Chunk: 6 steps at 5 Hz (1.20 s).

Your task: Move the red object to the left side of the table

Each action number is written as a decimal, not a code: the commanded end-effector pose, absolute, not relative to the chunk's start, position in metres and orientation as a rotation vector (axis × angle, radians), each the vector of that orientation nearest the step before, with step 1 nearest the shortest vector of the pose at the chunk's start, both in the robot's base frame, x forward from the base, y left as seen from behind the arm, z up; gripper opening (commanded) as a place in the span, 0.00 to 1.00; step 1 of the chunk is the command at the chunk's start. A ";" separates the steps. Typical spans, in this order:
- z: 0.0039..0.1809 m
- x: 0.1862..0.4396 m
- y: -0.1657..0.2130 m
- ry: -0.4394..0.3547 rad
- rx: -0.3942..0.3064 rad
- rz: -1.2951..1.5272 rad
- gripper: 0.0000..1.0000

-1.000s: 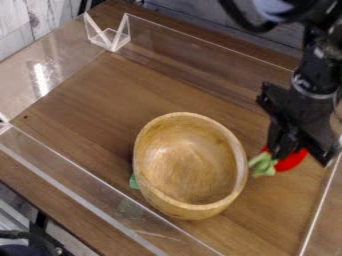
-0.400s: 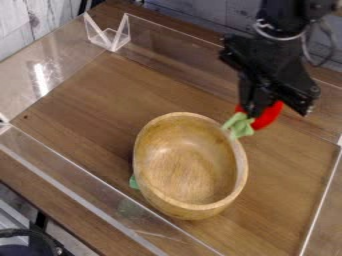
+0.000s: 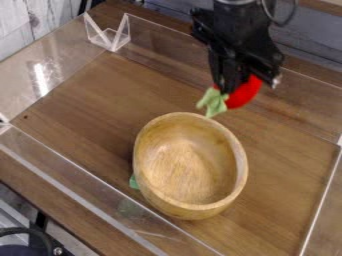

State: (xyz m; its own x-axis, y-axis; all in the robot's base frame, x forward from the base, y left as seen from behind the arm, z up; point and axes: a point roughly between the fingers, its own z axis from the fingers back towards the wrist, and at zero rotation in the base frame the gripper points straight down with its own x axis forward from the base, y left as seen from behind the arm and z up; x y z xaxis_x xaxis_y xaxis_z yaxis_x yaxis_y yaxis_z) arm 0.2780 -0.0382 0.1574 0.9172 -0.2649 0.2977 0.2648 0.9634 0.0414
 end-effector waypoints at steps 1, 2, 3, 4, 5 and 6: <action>0.186 0.274 -0.034 -0.373 0.004 -0.273 0.00; 0.193 0.267 -0.039 -0.371 0.002 -0.288 0.00; 0.186 0.269 -0.032 -0.369 0.005 -0.268 0.00; 0.179 0.270 -0.026 -0.366 0.004 -0.248 0.00; 0.171 0.271 -0.016 -0.361 0.010 -0.202 0.00; 0.164 0.273 -0.004 -0.357 0.020 -0.153 0.00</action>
State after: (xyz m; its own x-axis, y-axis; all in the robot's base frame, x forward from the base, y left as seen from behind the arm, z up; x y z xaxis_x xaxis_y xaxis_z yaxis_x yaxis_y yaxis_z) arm 0.2704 -0.0052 0.1564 0.9347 -0.1616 0.3166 0.1561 0.9868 0.0429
